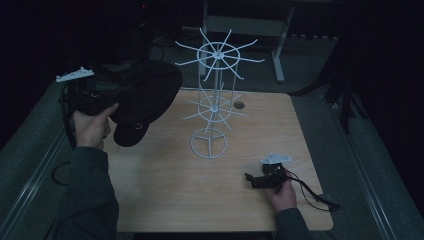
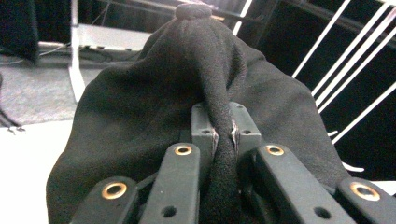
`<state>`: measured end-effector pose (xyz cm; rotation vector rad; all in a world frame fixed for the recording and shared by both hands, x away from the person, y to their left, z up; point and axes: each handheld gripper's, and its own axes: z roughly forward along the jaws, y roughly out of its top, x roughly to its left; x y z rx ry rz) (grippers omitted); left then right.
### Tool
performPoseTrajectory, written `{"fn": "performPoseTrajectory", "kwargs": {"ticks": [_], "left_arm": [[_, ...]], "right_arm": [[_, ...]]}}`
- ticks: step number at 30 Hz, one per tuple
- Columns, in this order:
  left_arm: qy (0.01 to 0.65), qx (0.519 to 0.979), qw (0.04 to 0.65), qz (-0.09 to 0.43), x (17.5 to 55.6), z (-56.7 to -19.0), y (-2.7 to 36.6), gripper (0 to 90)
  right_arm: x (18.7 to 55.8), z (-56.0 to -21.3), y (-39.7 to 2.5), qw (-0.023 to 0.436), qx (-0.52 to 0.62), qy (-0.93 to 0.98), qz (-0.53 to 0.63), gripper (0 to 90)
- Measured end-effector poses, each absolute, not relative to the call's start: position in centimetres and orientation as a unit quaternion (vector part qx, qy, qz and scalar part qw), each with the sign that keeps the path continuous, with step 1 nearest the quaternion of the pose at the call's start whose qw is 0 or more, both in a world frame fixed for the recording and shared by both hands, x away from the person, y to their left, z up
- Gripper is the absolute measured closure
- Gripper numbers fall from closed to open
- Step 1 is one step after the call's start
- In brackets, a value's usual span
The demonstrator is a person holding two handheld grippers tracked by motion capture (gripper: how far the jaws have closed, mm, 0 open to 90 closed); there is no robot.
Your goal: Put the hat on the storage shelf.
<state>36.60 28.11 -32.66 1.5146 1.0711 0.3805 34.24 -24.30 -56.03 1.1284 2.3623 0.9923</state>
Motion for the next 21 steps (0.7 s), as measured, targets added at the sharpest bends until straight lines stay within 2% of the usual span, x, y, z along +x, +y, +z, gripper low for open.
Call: {"fn": "performPoseTrajectory", "kwargs": {"ticks": [21], "left_arm": [[0.429,0.626,0.634,0.152,35.7,-31.2,28.7,84.4]], "right_arm": [[34.2,-56.0,-24.3,0.170,0.397,0.831,0.349,11.0]]}}
